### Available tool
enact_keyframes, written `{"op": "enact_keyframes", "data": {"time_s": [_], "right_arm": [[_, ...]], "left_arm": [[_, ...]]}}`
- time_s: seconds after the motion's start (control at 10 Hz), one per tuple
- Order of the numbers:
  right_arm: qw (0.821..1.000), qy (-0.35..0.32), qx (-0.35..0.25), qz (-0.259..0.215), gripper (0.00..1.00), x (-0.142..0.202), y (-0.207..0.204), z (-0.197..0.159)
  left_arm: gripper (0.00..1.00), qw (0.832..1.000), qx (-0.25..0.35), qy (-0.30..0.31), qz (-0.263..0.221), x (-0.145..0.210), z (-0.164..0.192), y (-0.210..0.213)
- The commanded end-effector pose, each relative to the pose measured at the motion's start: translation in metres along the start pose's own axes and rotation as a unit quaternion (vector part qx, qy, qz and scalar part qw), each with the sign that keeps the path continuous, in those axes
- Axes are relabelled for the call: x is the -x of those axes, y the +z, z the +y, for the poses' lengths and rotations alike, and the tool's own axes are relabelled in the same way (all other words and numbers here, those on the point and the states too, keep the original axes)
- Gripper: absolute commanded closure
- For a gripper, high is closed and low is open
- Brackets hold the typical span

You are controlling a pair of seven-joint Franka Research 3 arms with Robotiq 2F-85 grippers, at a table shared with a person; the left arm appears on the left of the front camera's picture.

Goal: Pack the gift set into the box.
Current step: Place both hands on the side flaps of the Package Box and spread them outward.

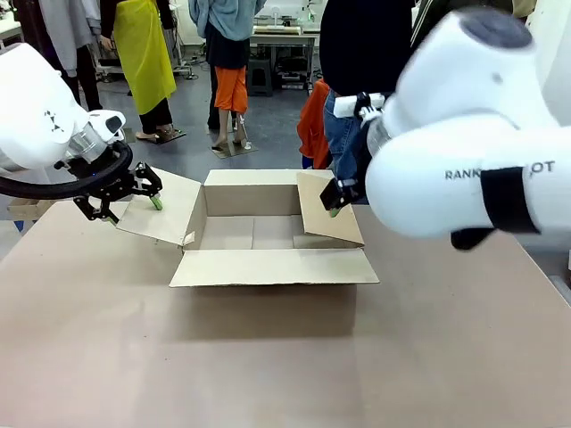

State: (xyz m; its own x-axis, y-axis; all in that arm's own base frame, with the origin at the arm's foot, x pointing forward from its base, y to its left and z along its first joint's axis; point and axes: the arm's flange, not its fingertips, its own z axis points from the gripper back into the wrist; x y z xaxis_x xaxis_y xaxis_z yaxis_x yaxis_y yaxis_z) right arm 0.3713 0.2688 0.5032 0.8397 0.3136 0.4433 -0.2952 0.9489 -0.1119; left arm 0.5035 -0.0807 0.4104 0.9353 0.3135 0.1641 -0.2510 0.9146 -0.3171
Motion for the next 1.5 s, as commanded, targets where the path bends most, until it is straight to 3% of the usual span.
{"op": "enact_keyframes", "data": {"time_s": [0.0, 0.1, 0.2, 0.3, 0.4, 0.5, 0.6, 0.8, 1.0, 1.2, 1.4], "right_arm": [[0.997, 0.02, -0.012, 0.069, 0.0, -0.071, 0.025, 0.055], [0.999, 0.012, -0.019, 0.03, 0.0, -0.071, 0.019, 0.064], [0.999, 0.008, 0.018, 0.033, 0.0, -0.026, 0.021, 0.019], [0.999, 0.008, 0.018, 0.033, 0.0, -0.026, 0.021, 0.019], [0.999, 0.019, 0.002, 0.046, 0.0, -0.056, 0.03, 0.044], [0.994, 0.085, 0.055, 0.052, 0.0, -0.087, 0.011, 0.081], [0.989, 0.12, 0.046, 0.067, 0.0, -0.115, -0.014, 0.1], [0.989, 0.061, 0.069, 0.115, 0.0, -0.147, -0.073, 0.098], [0.985, 0.048, 0.089, 0.143, 0.0, -0.151, -0.119, 0.1], [0.981, 0.01, 0.1, 0.167, 0.0, -0.147, -0.163, 0.08], [0.977, -0.01, 0.139, 0.164, 0.0, -0.138, -0.17, 0.068]], "left_arm": [[0.0, 1.0, -0.007, 0.007, -0.006, 0.0, 0.002, 0.002], [0.0, 1.0, -0.007, 0.007, -0.006, 0.0, 0.002, 0.002], [0.0, 1.0, -0.007, 0.007, -0.006, 0.0, 0.002, 0.002], [0.0, 1.0, -0.007, 0.007, -0.006, 0.0, 0.002, 0.002], [0.0, 1.0, -0.007, 0.007, -0.006, 0.0, 0.002, 0.002], [0.0, 1.0, -0.007, 0.007, -0.006, 0.0, 0.002, 0.002], [0.0, 1.0, -0.007, 0.007, -0.006, 0.0, 0.002, 0.002], [0.0, 1.0, -0.007, 0.007, -0.006, 0.0, 0.002, 0.002], [0.0, 1.0, -0.007, 0.007, -0.006, 0.0, 0.002, 0.002], [0.0, 1.0, -0.007, 0.007, -0.006, 0.0, 0.002, 0.002], [0.0, 1.0, -0.007, 0.007, -0.006, 0.0, 0.002, 0.002]]}}
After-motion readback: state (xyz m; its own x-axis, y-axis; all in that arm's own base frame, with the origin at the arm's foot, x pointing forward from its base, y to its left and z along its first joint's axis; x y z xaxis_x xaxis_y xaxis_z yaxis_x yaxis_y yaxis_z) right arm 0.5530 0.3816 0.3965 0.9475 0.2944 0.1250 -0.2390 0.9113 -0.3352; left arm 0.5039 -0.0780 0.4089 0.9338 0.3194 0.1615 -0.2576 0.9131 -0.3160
